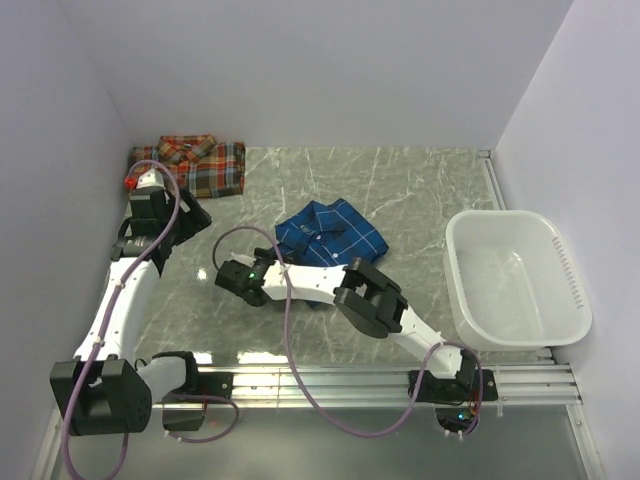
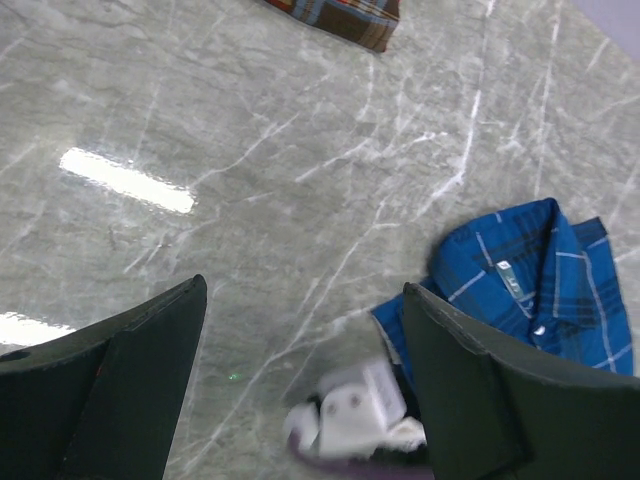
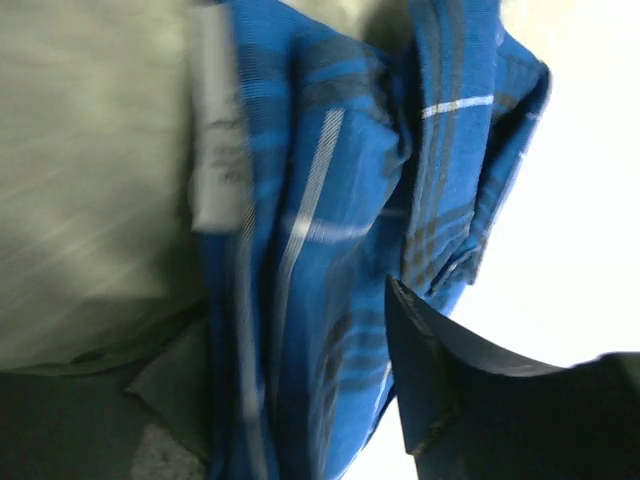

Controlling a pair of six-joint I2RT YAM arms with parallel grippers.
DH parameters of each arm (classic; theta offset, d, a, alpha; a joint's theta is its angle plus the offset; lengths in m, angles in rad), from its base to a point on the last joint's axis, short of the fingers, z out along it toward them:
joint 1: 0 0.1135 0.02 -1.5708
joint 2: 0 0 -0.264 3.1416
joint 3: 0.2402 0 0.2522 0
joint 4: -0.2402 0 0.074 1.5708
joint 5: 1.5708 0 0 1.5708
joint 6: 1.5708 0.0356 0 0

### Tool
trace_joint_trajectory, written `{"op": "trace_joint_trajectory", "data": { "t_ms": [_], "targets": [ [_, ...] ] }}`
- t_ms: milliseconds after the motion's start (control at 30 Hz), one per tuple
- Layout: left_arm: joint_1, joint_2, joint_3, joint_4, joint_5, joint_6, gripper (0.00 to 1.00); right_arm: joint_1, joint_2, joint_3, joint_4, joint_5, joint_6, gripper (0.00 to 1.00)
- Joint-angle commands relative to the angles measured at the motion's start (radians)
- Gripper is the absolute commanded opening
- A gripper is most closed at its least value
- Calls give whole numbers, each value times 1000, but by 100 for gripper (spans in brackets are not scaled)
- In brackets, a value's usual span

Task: Fold and stack the long sleeve shirts
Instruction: Fold the shirt

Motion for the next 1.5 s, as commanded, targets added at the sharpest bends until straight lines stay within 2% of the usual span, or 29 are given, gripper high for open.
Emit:
{"op": "trace_joint_trajectory", "data": {
  "t_ms": [0, 133, 233, 433, 533, 567, 667, 767, 933, 1233, 1333, 1467],
  "targets": [
    [28, -20, -10, 47, 82, -24, 85, 57, -143, 27, -24, -179, 94, 67],
    [37, -7, -9, 55, 102, -37, 86, 74, -284, -10, -8, -311, 154, 67],
    [37, 2, -10, 54, 131, -60, 86, 67, -411, -94, 32, -348, 182, 66],
    [34, 13, -53, 64, 192, -132, 83, -35, -614, -293, 98, -463, 297, 59],
    [27, 22, -111, 119, 266, -195, 81, -124, -684, -407, 170, -622, 375, 52],
    [7, 35, -133, 144, 275, -207, 81, -146, -715, -465, 198, -709, 408, 47],
    [-64, 75, -156, 190, 287, -256, 78, -228, -758, -571, 305, -881, 467, 40],
    [-150, 136, -158, 230, 272, -302, 77, -284, -746, -628, 365, -1024, 490, 39],
    [-260, 246, -158, 308, 252, -377, 75, -308, -653, -652, 338, -1106, 496, 39],
    [-339, 439, -150, 396, 231, -451, 68, -322, -520, -698, 276, -1212, 481, 38],
    [-343, 463, -168, 419, 223, -465, 66, -322, -531, -689, 266, -1225, 459, 38],
    [-345, 473, -194, 455, 200, -476, 62, -322, -627, -703, 292, -1230, 432, 38]
  ]
}}
